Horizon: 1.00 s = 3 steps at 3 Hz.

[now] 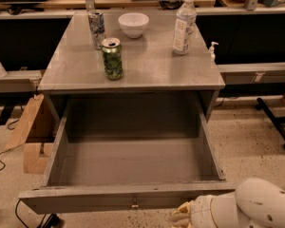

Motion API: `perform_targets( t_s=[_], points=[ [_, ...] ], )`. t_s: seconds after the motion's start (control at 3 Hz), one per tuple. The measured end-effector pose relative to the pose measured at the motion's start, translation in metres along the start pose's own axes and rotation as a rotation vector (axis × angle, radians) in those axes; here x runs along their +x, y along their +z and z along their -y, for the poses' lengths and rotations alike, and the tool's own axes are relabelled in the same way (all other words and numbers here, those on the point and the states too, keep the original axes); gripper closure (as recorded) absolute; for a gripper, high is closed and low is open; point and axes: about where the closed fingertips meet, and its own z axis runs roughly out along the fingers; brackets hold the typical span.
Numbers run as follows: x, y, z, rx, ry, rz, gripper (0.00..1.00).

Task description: Close top drawer

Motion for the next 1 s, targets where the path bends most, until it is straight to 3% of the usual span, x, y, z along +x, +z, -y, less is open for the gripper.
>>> perform_targets(
  t_s=[0.33,0.67,1.0],
  points=[
    [-0.009,0.013,0.026,0.0,-0.02,0.019,1.0],
    [-0.008,0.012,0.024,0.0,-0.02,0.019,1.0],
    [-0.012,0.018,0.085,0.042,-0.011,0.011,1.0]
  ],
)
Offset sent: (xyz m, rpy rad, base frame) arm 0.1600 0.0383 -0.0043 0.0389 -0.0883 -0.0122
